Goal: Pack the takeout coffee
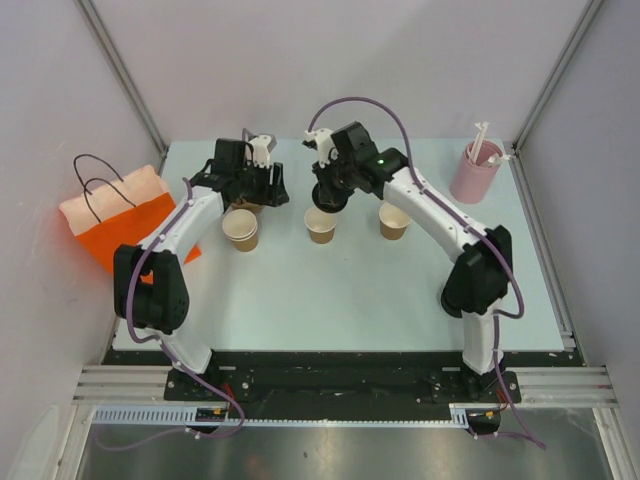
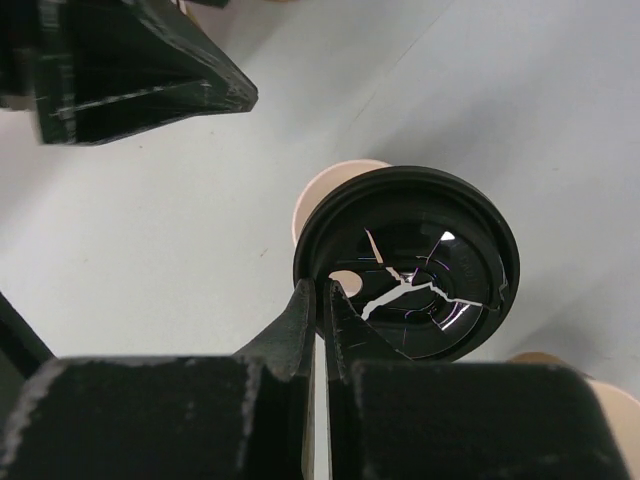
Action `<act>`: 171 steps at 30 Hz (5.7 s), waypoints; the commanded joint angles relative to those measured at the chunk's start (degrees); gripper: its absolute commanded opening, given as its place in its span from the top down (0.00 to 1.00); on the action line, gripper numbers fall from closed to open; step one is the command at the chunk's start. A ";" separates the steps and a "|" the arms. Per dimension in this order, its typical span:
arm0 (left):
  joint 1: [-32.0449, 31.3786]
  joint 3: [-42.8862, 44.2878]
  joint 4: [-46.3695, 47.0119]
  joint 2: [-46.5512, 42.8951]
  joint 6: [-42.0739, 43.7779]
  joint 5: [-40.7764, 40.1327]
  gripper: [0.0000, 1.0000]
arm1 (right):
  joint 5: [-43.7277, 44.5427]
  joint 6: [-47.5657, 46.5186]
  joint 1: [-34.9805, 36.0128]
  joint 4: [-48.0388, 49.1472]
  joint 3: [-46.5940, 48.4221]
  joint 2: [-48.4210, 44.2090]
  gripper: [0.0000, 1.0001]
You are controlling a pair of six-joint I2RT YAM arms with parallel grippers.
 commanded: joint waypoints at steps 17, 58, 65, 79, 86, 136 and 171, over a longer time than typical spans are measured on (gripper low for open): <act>1.24 -0.45 0.52 1.07 -1.43 -1.16 0.34 | -2.58 4.75 2.62 -3.86 10.86 15.66 1.00; -2.63 2.54 0.43 6.78 -6.17 6.31 0.47 | -6.80 6.95 1.04 -5.88 14.38 16.02 0.58; -2.80 3.42 0.52 7.40 -7.49 7.37 0.48 | -2.32 13.15 -1.41 -2.48 10.20 11.81 0.50; -2.98 4.56 0.78 10.83 -9.78 10.35 0.56 | -15.15 27.07 -9.42 20.57 -11.89 6.17 0.43; -2.98 4.30 0.69 11.36 -9.86 10.70 0.60 | -16.82 32.16 -11.70 27.60 -18.74 4.16 0.67; -3.59 -3.52 1.83 12.06 -8.46 11.85 0.76 | -18.75 33.66 -12.49 29.53 -29.91 5.82 0.78; -4.56 -15.65 7.72 16.98 -8.90 13.61 1.00 | -18.66 36.57 -12.14 39.12 -35.72 7.14 0.90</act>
